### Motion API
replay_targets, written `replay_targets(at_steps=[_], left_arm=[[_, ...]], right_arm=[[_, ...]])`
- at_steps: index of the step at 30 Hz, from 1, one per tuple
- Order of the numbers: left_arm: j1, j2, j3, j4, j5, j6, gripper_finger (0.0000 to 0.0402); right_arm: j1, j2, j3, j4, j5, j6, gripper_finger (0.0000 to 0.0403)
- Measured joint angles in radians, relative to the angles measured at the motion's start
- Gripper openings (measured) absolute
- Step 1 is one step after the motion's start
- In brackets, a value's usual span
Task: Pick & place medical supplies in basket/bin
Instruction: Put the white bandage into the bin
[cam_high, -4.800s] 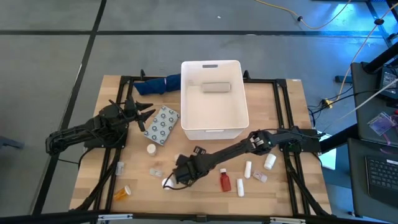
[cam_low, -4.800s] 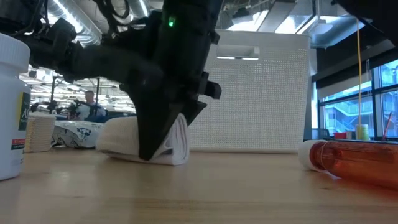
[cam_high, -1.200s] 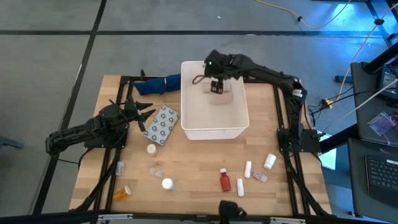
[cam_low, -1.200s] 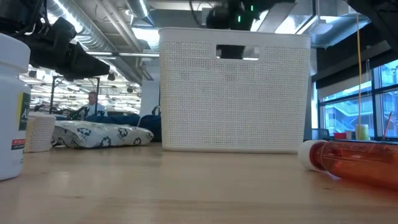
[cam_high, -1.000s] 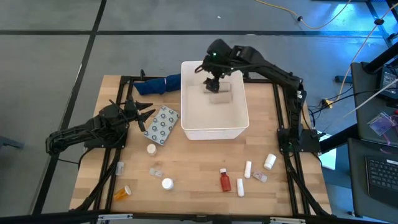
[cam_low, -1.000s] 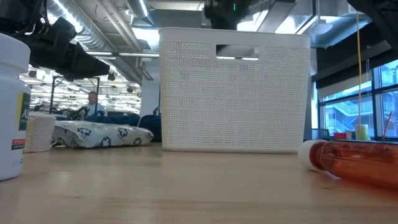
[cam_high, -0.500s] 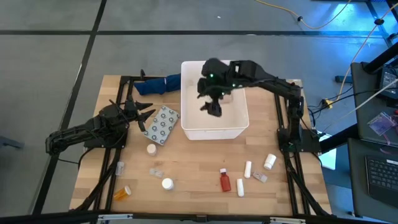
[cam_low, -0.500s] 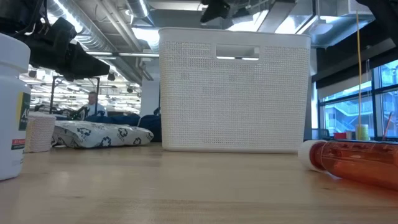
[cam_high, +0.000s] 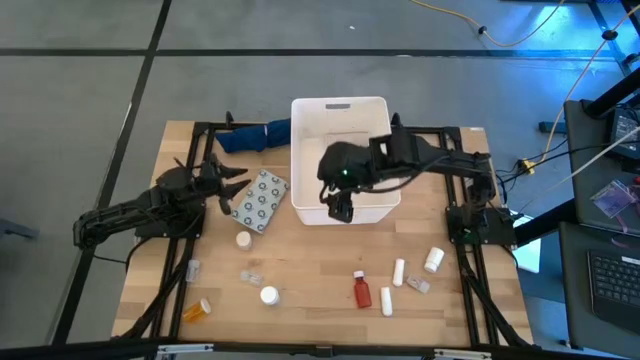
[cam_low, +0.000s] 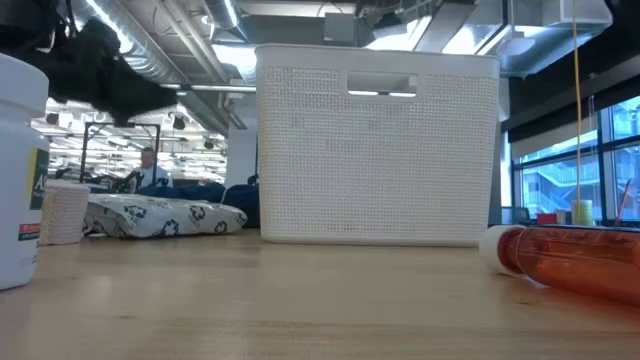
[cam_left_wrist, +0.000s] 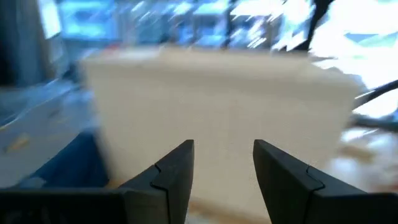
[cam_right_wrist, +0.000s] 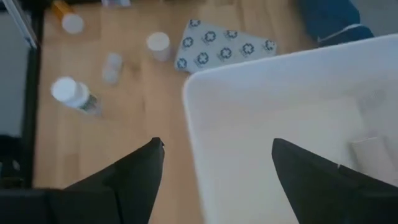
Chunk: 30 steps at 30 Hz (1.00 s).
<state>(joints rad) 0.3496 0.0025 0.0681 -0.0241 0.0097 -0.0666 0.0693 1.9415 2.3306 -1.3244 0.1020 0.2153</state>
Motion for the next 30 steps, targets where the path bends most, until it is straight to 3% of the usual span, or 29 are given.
replay_targets(at_steps=[3, 6, 14, 19, 21, 24, 30], left_arm=[[-0.002, 0.000, 0.000, 0.154, 0.126, 0.000, 0.0161], [-0.001, 0.000, 0.000, 0.269, 0.168, -0.027, 0.0167], [-0.002, 0.080, 0.000, 0.560, 0.302, -0.172, 0.0197], [-0.002, 0.165, 0.000, 0.907, 0.299, -0.288, 0.0207], [-0.002, 0.193, 0.007, 0.975, 0.299, -0.331, 0.0207], [-0.013, 0.240, 0.068, 0.875, 0.321, -0.341, 0.0204], [-0.100, 0.427, 0.317, 0.402, 0.332, -0.101, 0.0201]], right_arm=[[0.047, -0.002, 0.000, 0.000, 0.006, 0.101, 0.0297], [0.120, -0.006, 0.000, 0.019, 0.047, 0.192, 0.0297], [0.343, -0.005, -0.015, 0.036, 0.329, 0.494, 0.0297], [0.434, -0.004, -0.057, 0.085, 0.442, 0.662, 0.0292], [0.452, 0.002, -0.108, 0.147, 0.454, 0.675, 0.0287], [0.456, 0.000, -0.228, 0.368, 0.437, 0.627, 0.0280], [0.416, -0.026, -0.472, 0.646, 0.300, 0.539, 0.0275]])
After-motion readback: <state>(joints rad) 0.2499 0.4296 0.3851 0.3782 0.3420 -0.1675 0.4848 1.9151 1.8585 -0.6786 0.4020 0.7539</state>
